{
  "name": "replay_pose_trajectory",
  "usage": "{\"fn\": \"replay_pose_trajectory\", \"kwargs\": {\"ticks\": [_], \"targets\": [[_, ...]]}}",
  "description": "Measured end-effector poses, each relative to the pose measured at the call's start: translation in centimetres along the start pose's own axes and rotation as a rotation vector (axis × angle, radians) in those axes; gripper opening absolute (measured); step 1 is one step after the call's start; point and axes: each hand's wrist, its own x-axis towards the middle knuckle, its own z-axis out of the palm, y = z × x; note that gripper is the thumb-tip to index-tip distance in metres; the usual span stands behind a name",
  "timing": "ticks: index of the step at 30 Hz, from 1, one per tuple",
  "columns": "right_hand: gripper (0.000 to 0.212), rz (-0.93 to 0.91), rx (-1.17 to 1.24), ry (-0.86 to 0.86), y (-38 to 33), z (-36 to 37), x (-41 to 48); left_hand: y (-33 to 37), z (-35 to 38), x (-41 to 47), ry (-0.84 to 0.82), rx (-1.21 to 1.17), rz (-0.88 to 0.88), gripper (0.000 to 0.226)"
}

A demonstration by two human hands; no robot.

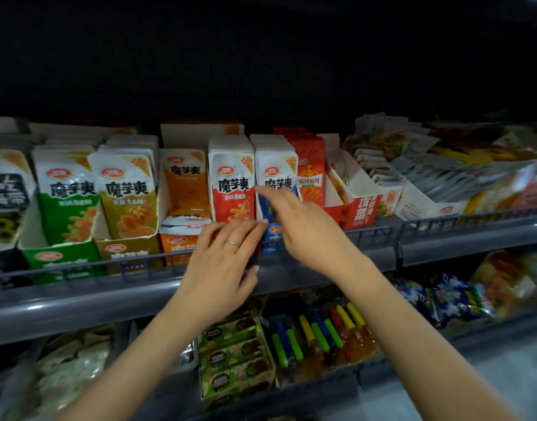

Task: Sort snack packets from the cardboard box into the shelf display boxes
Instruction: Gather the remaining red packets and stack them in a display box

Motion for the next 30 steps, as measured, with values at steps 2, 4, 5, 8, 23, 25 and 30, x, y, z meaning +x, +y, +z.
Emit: {"fn": "replay_pose_trajectory", "kwargs": {"ticks": [2, 4, 5, 8, 23, 25, 30], "targets": [[0.053, 0.023, 0.042, 0.085, -0.2, 0.3, -0.1, 0.0, 0.3, 0.0, 0.013, -0.014, 0.004, 0.064], [0.045, 0.042, 0.007, 0.096, -0.1, 0.7, -0.1, 0.1, 0.4, -0.1, 0.02, -0.033, -0.004, 0.066], [0.046, 0.048, -0.022, 0.078, -0.1, 0.8, -0.1, 0.1, 0.4, -0.1, 0.022, -0.039, -0.004, 0.066], [0.063, 0.061, -0.087, 0.013, -0.6, 0.3, -0.3, 0.0, 0.4, -0.1, 0.02, -0.043, 0.004, 0.069], [0.078, 0.199, 0.044, -0.277, 0.4, -0.2, 0.0, -1.0, 0.1, -0.1, -0.009, -0.016, 0.079, 0.073], [0.062, 0.178, 0.09, -0.108, 0.9, -0.3, -0.5, -0.9, 0.7, -0.9, 0.015, 0.046, 0.069, 0.072], [0.023, 0.298, 0.041, 0.137, 2.9, 0.6, -1.9, -0.8, 1.3, -3.0, 0.124, 0.124, 0.002, 0.066]]}}
